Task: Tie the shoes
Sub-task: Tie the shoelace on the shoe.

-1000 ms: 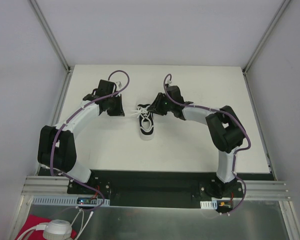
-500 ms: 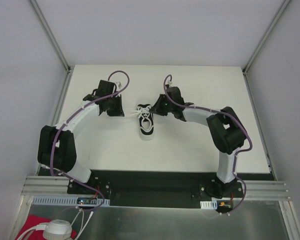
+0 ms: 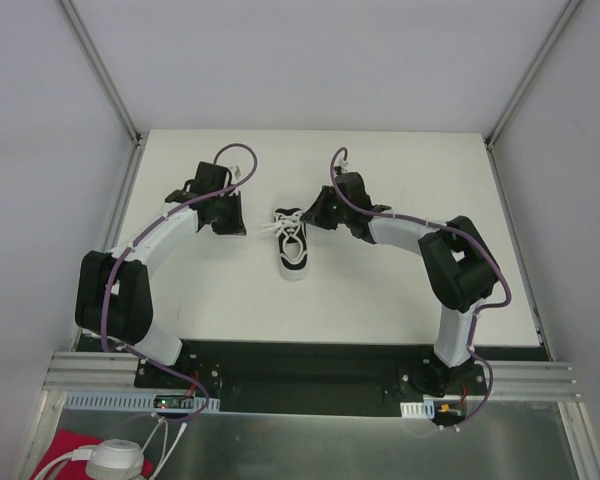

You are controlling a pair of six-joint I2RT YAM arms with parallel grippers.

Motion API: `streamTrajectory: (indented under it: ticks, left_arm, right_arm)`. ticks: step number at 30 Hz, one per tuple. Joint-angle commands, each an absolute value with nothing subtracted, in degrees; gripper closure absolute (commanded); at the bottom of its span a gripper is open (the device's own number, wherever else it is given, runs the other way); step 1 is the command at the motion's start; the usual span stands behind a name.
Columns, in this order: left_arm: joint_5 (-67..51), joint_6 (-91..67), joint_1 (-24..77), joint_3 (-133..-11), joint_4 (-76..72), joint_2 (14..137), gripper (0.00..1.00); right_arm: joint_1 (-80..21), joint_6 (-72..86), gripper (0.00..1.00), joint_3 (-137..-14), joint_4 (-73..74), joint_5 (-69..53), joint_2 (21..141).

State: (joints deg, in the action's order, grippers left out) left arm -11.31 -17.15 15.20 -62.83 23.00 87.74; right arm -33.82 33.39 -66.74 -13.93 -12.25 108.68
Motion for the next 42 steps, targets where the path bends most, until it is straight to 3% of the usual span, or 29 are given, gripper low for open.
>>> streamTrajectory:
  ticks: [1,18,22,26,42]
  left_arm:
    - [-9.32,-17.58,14.15,-62.05,23.12,87.1,1.0]
    - [-9.32,-17.93,13.1,-61.52,23.12,87.71,1.0]
    - [-11.16,-17.84,13.1,-62.22,23.12,87.98,1.0]
    - [-12.22,-17.75,13.27,-62.84,23.12,88.15,1.0]
    - [-12.66,-17.75,13.45,-62.84,23.2,87.98,1.0]
  right_arm:
    - [-33.57,32.52,0.99,-66.62,-16.08,-11.6,105.91]
    - [-32.7,30.85,0.99,-65.57,-16.0,-10.72,104.33]
    - [-32.7,29.97,0.72,-66.44,-16.0,-13.52,105.11]
    - [-32.96,30.58,0.6,-68.81,-15.74,-16.34,106.78]
    - [-33.84,31.99,0.62,-73.39,-11.25,-17.5,112.32]
